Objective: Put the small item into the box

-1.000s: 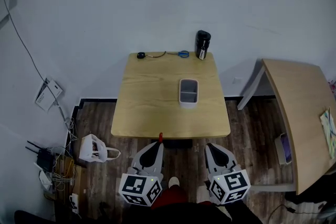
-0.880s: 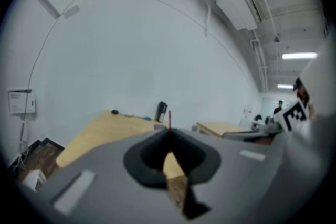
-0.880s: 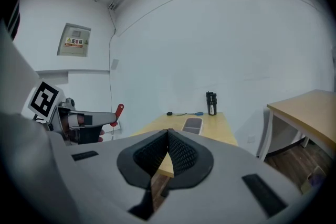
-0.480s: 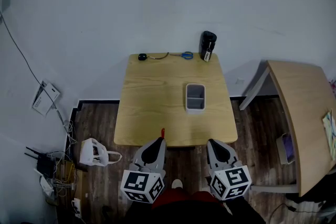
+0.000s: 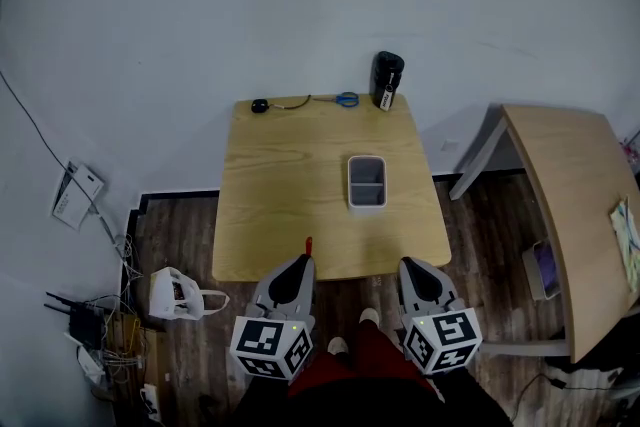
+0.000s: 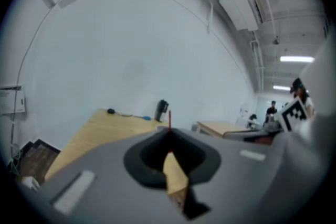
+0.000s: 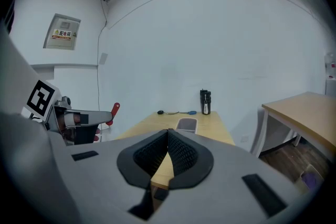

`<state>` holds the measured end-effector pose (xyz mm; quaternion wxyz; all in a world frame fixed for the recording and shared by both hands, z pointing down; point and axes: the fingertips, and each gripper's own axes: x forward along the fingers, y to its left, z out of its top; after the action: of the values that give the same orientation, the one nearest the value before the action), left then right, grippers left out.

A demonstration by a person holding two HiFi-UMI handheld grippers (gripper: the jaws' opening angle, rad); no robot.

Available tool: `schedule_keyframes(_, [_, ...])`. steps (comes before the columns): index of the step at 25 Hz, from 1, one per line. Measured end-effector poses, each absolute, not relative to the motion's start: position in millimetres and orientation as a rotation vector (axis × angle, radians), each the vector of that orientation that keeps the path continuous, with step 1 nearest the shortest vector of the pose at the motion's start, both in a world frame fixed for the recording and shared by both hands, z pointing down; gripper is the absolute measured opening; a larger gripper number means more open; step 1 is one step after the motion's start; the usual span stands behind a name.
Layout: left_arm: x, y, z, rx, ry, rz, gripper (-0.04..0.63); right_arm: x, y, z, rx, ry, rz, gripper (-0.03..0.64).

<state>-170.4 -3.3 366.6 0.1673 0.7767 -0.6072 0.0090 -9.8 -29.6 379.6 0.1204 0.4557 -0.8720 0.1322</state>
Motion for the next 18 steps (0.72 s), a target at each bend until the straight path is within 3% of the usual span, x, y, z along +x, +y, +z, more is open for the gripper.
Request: schedule_keyframes(18, [-141,-88,389,2.249,-1.613,0.134,0.014,11,-95,400,1.369,-2.486,0.452,0.008])
